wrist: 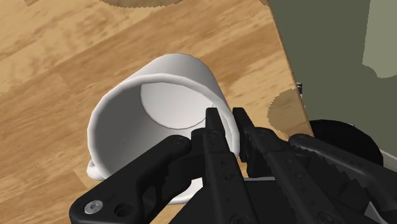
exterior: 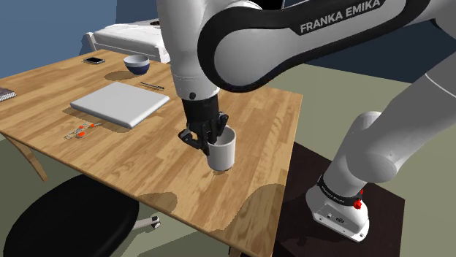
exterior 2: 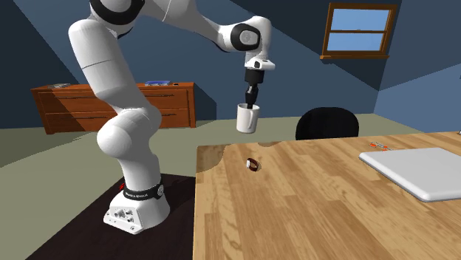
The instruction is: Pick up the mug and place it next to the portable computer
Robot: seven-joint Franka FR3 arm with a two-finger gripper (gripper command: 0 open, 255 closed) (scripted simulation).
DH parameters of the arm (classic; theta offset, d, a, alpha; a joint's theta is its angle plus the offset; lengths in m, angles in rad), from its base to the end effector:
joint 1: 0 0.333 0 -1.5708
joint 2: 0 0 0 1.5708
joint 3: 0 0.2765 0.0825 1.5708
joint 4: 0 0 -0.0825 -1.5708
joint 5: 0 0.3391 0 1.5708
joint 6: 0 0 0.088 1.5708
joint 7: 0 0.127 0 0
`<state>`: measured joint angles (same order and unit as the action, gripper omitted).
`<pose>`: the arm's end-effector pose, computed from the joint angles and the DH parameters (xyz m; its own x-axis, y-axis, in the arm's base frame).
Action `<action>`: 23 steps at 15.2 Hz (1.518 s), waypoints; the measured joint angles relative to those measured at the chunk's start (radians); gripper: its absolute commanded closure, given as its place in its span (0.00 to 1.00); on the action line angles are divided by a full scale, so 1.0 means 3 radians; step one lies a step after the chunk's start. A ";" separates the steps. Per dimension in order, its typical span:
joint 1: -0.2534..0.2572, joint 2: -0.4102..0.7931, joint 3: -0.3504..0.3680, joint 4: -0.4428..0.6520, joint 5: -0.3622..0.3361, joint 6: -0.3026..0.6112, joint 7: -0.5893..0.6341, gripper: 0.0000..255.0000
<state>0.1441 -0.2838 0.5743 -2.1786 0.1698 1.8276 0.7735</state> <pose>0.3108 0.3053 0.4378 0.9875 -0.1360 -0.0801 -0.1305 -0.9890 0.0699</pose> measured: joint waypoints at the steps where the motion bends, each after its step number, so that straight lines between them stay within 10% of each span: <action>1: -0.0003 -0.0010 -0.0009 0.0033 0.0000 -0.0042 -0.0006 1.00; 11: -0.0059 0.0034 -0.0087 0.0426 -0.0066 -0.0403 -0.0059 1.00; 23: -0.0330 0.1237 -0.0242 0.1396 -0.0718 -0.0329 -0.0273 1.00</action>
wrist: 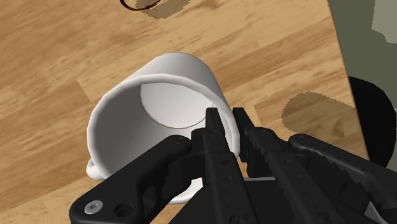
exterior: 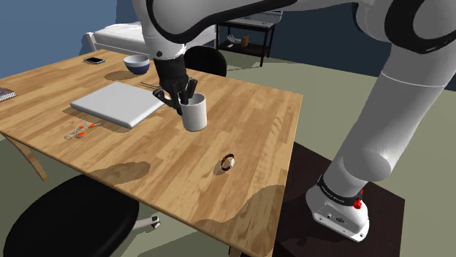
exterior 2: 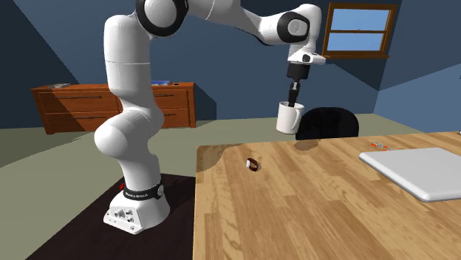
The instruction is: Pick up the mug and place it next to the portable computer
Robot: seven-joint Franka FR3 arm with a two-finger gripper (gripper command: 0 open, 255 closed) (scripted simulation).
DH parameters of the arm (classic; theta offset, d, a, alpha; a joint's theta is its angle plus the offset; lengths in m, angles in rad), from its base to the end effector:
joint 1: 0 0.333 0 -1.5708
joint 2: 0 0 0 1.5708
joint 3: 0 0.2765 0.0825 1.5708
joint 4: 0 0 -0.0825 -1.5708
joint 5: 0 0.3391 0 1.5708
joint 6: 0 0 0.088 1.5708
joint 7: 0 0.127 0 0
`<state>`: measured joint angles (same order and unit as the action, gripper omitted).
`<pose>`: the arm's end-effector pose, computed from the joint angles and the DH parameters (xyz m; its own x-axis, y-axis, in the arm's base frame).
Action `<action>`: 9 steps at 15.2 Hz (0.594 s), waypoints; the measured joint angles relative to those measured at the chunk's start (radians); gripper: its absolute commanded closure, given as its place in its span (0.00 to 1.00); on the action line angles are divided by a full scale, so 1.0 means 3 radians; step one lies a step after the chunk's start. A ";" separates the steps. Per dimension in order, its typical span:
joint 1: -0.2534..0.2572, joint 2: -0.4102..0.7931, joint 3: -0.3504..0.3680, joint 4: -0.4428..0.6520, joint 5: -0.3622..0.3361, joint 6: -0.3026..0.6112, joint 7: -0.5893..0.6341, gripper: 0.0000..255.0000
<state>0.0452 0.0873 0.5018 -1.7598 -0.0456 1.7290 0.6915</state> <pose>0.4552 0.2642 0.4571 0.9874 -0.1362 -0.0811 -0.1307 -0.9890 0.0698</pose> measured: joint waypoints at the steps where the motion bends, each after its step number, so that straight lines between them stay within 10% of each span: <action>1: -0.0010 0.0091 -0.0017 0.0079 -0.0045 0.0001 -0.0020 1.00; 9: 0.0009 0.1074 -0.0193 0.1205 -0.0462 -0.0223 -0.0210 1.00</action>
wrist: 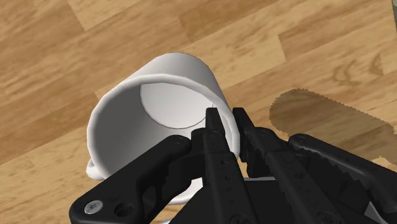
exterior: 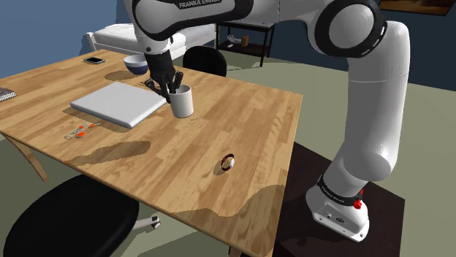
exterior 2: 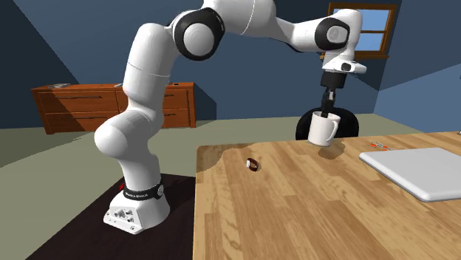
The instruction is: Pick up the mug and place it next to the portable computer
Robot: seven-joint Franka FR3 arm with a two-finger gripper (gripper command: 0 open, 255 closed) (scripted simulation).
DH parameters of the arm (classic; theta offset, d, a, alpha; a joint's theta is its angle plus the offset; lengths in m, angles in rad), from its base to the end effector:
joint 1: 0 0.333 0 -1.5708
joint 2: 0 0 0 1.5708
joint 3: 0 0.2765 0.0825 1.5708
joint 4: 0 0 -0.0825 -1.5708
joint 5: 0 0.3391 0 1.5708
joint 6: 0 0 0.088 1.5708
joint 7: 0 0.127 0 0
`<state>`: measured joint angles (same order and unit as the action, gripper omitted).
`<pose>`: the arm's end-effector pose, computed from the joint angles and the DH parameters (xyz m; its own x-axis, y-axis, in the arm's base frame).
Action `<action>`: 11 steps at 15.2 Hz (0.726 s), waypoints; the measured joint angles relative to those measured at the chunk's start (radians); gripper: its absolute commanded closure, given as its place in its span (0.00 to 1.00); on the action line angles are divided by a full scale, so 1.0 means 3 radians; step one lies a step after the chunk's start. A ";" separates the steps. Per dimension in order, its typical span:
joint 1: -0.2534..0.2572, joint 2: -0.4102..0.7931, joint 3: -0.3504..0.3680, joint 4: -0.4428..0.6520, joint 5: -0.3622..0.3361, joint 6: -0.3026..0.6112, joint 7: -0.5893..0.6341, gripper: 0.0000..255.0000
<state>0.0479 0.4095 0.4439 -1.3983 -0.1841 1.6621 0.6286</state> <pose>0.5558 0.2307 0.4342 0.9875 -0.1352 -0.0811 -0.1297 -0.9891 0.0696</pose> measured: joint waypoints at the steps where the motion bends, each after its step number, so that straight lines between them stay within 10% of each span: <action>1: 0.0018 0.0123 -0.0021 0.0159 -0.0042 -0.0039 -0.0021 1.00; 7: 0.0277 0.1217 -0.0210 0.1813 -0.0318 -0.0585 -0.0275 1.00; 8: 0.0512 0.1486 -0.0678 0.2325 -0.0148 -0.0765 -0.0414 1.00; 11: 0.0543 0.1544 -0.0700 0.2377 -0.0060 -0.0747 -0.0449 1.00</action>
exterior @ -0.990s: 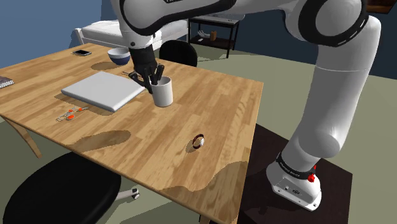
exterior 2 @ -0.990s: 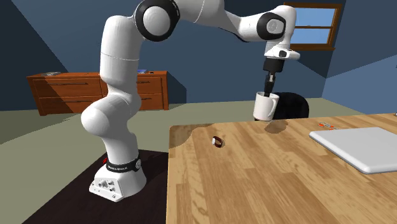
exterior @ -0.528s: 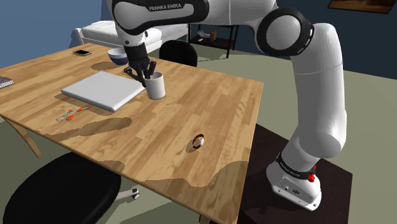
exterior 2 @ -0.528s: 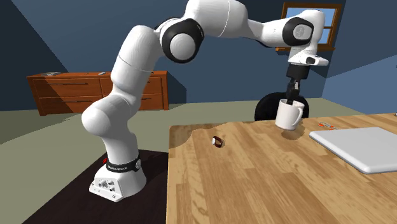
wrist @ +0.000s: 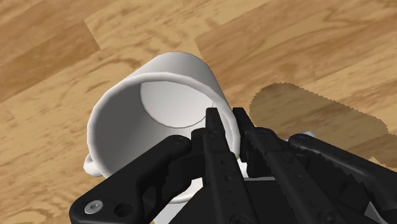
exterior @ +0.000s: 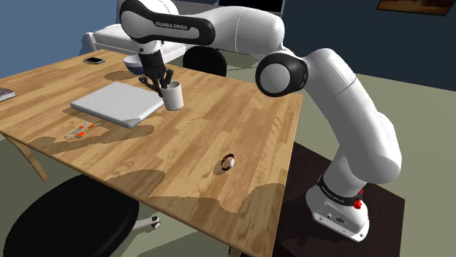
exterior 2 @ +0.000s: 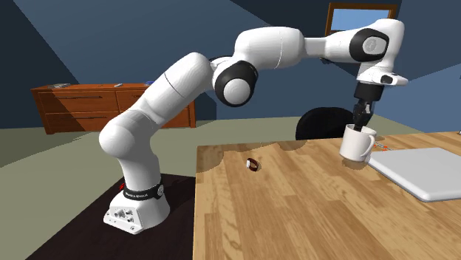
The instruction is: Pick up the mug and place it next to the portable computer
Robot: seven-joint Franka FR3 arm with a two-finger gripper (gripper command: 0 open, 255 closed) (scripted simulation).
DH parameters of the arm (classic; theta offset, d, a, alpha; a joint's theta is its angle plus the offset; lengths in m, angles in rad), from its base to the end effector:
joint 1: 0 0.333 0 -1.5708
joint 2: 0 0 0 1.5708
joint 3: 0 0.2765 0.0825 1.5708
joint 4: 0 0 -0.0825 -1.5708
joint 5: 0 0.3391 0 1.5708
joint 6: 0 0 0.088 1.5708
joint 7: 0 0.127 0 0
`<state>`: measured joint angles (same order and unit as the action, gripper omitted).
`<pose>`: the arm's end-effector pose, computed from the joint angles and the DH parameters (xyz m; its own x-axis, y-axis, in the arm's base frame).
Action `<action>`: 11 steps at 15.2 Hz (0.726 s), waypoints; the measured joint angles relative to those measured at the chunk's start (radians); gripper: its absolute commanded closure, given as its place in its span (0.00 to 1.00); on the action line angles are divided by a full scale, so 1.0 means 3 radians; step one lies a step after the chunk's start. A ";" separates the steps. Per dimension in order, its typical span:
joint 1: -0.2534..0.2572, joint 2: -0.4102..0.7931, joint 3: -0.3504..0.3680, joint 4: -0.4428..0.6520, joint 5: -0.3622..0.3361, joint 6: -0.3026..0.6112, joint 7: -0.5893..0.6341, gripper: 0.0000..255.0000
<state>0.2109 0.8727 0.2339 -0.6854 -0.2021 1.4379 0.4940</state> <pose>0.6446 0.2011 0.4036 0.9867 -0.1397 -0.0828 -0.1340 -0.9884 0.0713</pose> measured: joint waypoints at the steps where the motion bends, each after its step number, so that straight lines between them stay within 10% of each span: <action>1: 0.0001 0.0000 0.0002 -0.0039 -0.0001 0.0042 0.0004 1.00; 11: -0.0114 -0.0216 0.0028 -0.0880 0.0011 0.0655 0.0061 1.00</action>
<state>0.1766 0.8080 0.2423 -0.9493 -0.1989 1.6343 0.5124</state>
